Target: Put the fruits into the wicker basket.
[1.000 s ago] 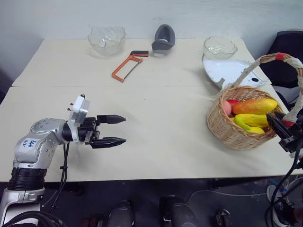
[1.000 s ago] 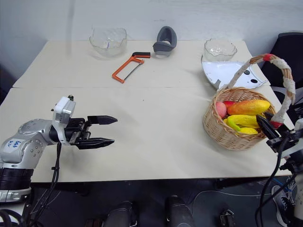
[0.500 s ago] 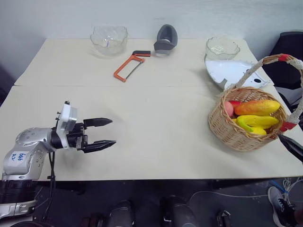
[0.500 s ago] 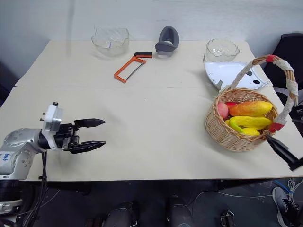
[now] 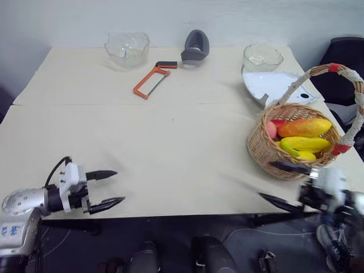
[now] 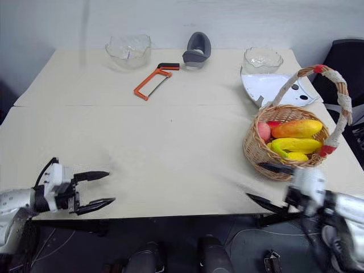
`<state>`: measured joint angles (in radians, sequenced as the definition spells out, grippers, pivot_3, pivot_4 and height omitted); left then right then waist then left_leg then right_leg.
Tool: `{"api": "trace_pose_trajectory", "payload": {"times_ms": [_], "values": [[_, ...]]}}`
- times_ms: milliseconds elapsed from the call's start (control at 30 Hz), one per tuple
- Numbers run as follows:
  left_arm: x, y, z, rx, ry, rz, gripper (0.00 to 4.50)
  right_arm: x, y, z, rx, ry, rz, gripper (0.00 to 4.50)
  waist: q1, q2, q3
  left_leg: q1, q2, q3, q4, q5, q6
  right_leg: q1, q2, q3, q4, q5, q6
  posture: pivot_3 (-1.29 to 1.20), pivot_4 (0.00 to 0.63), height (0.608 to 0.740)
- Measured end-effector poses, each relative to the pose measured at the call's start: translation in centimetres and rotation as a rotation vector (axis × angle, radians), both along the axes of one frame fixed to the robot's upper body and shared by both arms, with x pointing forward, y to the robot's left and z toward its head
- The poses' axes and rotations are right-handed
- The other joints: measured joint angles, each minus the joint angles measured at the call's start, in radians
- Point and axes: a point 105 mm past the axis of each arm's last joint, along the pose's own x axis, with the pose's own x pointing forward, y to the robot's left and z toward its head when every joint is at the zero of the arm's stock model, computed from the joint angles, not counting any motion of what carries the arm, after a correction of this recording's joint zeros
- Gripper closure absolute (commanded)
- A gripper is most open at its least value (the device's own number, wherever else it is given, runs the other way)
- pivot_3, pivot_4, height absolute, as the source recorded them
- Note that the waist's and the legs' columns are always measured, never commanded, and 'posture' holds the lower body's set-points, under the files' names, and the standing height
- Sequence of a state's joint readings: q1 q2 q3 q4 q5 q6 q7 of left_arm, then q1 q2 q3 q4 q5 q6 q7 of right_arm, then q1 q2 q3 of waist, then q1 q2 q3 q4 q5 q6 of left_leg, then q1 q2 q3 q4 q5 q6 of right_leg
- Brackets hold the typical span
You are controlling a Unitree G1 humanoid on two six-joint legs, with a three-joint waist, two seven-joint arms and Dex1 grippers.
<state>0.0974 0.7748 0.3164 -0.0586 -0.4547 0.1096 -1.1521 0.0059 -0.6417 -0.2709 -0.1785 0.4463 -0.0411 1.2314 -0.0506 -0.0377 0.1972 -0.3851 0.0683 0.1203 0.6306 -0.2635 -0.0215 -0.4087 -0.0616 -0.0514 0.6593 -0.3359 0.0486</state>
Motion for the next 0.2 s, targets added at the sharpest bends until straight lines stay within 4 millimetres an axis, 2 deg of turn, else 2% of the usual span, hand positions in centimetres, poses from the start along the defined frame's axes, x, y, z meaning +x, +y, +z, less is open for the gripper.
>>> {"api": "trace_pose_trajectory", "payload": {"times_ms": [67, 100, 200], "values": [[0.2, -0.2, 0.2, 0.013, -0.066, 0.035, 0.00, 1.5, 3.3, -1.1, 0.050, 0.012, 0.075, 0.04, 0.007, 0.001, 0.000, -0.001, -0.001, 0.000, 0.000, 0.000, 0.000, 0.000, -0.001, 0.000, 0.001, 0.000, 0.000, 0.00, 0.150, 0.740], [0.3, -0.2, 0.4, 0.021, -0.090, 0.043, 0.00, 1.7, 4.1, -1.5, 0.055, 0.022, 0.094, 0.04, 0.016, 0.001, 0.000, -0.001, -0.001, 0.000, 0.000, 0.000, 0.000, -0.001, -0.001, 0.000, 0.001, 0.000, 0.000, 0.00, 0.150, 0.740], [0.8, 0.1, 1.1, 0.029, -0.163, 0.101, 0.00, 2.6, 4.8, -1.5, 0.053, 0.025, 0.100, 0.04, 0.027, 0.001, 0.000, -0.002, -0.003, 0.001, 0.002, -0.001, 0.003, 0.000, -0.005, -0.001, 0.000, 0.000, 0.001, 0.00, 0.150, 0.740]]}}
